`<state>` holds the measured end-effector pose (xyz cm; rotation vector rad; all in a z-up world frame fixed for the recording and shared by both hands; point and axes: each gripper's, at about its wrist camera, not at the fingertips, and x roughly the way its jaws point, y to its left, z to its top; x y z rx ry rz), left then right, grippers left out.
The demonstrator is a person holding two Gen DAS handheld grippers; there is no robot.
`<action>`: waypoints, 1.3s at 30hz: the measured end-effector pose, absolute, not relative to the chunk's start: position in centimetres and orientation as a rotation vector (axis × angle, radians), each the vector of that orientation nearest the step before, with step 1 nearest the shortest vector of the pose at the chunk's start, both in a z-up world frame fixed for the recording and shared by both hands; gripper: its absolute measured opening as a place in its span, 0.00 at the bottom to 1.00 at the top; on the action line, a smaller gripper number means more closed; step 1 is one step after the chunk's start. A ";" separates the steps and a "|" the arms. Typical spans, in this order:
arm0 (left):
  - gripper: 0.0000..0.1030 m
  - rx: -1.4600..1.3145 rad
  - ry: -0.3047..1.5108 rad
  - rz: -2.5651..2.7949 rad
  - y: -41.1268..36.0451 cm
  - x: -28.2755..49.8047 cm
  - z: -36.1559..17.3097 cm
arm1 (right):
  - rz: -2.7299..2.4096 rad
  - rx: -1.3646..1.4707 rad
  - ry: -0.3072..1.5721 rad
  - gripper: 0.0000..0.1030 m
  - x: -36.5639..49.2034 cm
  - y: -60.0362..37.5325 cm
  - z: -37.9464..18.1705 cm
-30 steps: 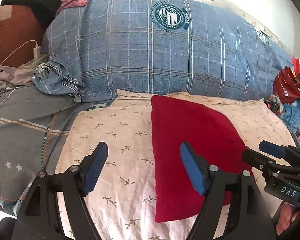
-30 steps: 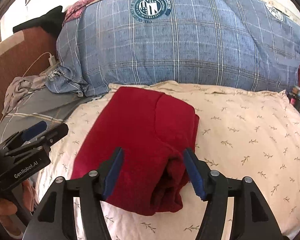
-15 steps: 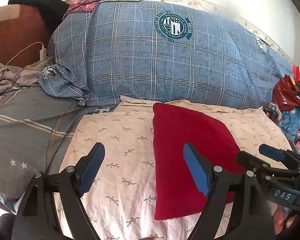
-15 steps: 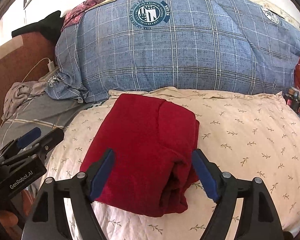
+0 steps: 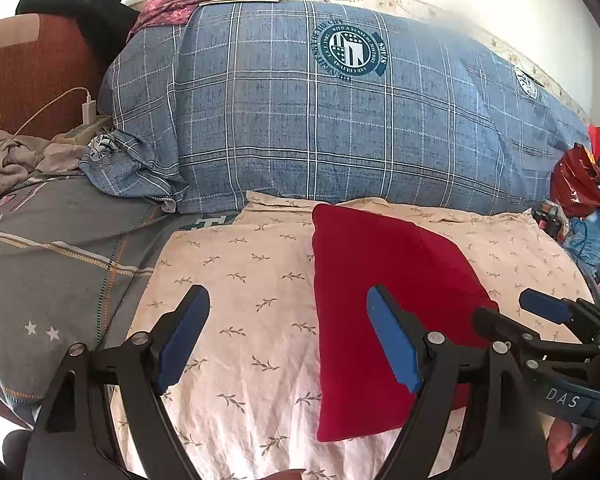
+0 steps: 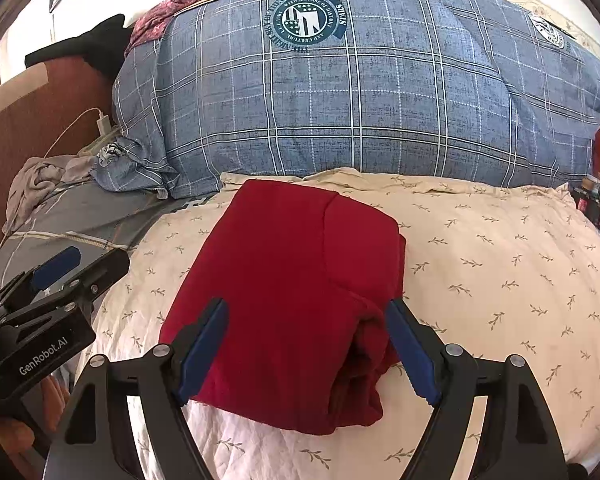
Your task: Fold small clothes
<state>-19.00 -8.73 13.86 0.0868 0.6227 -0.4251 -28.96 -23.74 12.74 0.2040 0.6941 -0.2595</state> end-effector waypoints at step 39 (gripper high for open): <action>0.79 0.112 0.672 -0.419 -9.6 -17.6 12.1 | -0.251 0.206 0.736 0.79 -26.9 -23.6 11.5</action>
